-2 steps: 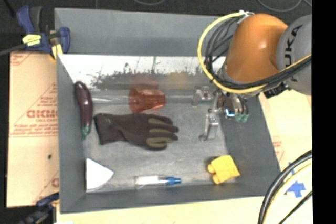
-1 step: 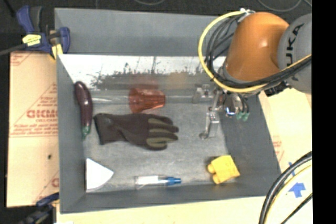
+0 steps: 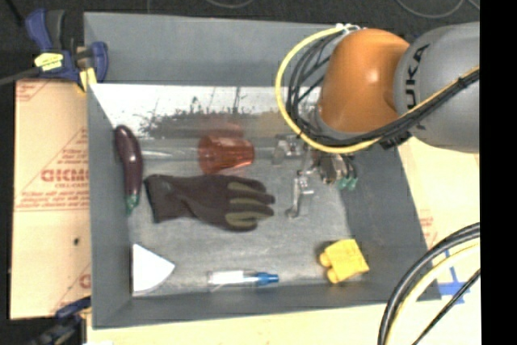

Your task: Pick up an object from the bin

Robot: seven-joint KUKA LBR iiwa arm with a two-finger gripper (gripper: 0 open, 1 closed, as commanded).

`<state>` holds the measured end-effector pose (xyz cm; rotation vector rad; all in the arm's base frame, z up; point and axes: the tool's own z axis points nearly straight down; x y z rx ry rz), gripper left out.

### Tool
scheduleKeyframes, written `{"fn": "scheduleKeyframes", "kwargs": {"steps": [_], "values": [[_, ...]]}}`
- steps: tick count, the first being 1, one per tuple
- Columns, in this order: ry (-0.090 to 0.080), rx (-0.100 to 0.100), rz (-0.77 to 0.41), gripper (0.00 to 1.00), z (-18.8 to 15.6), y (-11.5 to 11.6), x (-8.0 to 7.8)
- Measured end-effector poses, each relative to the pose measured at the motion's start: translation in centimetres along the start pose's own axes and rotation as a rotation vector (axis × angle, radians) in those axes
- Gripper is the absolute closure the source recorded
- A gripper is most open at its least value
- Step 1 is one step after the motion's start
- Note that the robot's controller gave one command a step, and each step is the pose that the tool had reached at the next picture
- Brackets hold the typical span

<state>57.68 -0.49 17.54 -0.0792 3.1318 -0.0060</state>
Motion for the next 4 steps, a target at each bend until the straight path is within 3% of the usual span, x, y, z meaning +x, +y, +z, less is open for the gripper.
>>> {"fn": "scheduleKeyframes", "kwargs": {"steps": [1,2,3,4], "values": [[0.001,-0.002,-0.191,0.0,4.9,3.6,-1.2],[-0.01,0.002,-0.177,1.0,10.1,7.2,-1.4],[-0.01,0.002,-0.178,1.0,10.1,7.2,-1.4],[-0.022,0.003,-0.167,1.0,-7.9,7.0,-0.9]]}}
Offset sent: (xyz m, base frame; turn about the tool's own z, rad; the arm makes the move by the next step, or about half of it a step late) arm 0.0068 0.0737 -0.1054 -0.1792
